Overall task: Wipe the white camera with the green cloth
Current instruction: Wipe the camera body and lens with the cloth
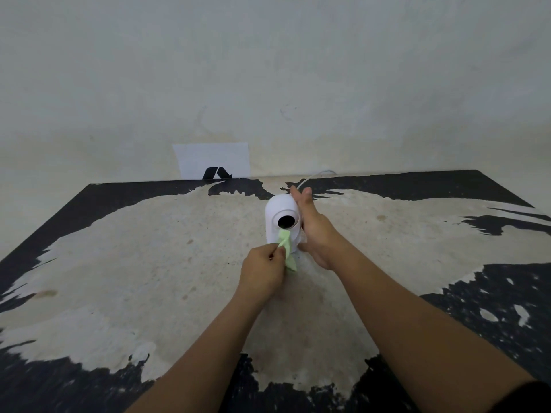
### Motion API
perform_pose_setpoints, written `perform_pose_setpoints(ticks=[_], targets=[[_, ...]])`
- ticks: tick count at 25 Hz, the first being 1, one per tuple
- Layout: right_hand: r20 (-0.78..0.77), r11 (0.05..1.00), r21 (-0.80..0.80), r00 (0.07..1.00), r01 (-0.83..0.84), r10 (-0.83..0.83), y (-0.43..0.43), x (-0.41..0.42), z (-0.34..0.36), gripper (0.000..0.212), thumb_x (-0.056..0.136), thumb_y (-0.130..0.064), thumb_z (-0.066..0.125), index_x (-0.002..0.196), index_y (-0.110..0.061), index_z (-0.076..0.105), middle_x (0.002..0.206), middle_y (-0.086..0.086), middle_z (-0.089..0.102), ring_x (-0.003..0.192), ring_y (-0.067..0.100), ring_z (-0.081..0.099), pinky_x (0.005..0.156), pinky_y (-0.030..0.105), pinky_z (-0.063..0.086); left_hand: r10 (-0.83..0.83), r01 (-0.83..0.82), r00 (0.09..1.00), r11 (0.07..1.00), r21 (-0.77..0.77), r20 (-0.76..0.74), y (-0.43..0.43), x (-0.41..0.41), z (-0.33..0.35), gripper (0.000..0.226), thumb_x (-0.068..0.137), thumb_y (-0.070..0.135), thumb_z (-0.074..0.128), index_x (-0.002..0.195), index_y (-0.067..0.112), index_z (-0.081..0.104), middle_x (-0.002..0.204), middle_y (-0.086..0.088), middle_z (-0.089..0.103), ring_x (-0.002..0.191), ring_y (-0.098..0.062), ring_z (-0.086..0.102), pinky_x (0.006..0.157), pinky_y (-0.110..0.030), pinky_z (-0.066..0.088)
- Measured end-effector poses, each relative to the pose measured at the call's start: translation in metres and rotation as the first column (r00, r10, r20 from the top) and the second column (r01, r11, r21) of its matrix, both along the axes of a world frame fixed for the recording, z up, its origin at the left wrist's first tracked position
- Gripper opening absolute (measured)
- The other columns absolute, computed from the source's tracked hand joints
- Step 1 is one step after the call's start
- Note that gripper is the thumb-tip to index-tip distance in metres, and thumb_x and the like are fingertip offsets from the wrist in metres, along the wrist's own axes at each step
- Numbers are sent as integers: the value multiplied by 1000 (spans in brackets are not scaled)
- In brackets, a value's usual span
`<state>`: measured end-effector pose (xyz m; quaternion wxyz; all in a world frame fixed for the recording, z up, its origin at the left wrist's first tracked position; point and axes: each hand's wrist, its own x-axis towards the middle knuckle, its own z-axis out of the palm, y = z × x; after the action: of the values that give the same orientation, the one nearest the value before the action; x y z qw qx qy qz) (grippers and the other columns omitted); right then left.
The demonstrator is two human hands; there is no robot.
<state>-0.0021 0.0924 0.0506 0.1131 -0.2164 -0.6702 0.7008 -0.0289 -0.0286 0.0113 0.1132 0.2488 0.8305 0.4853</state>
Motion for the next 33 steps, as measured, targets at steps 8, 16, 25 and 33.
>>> perform_pose_setpoints(ticks=[8, 16, 25, 33], targets=[[-168, 812, 578, 985, 77, 27, -3, 59, -17, 34, 86, -33, 64, 117, -36, 50, 122, -11, 46, 106, -1, 50, 90, 9, 38, -184, -27, 846, 923, 384, 501, -1, 4, 20, 27, 97, 16, 42, 94, 8, 68, 93, -12, 72, 81, -21, 68, 73, -33, 56], [-135, 762, 575, 953, 298, -271, 14, 43, -46, 11, 82, -12, 65, 79, -19, 57, 69, -10, 57, 56, 0, 51, 51, 8, 38, -38, -69, 928, 960, 271, 371, -2, -15, 25, 28, 95, 31, 48, 86, 11, 65, 89, -5, 69, 76, -17, 62, 71, -29, 48], [-99, 785, 540, 949, 303, -298, -11, 14, -53, 6, 83, -17, 67, 81, -13, 63, 79, 3, 67, 72, 19, 62, 68, 31, 52, -140, 77, 922, 980, 184, 360, 20, -61, 50, 34, 93, 50, 43, 119, 30, 50, 125, 1, 55, 108, -22, 55, 86, -43, 50], [-124, 545, 824, 988, 156, -95, -39, 9, -61, 27, 89, -9, 53, 110, -12, 70, 104, 10, 73, 92, 26, 65, 84, 28, 47, -141, 73, 924, 977, 198, 355, 20, -70, 43, 34, 91, 48, 49, 118, 27, 53, 117, 0, 61, 95, -19, 63, 80, -45, 56]])
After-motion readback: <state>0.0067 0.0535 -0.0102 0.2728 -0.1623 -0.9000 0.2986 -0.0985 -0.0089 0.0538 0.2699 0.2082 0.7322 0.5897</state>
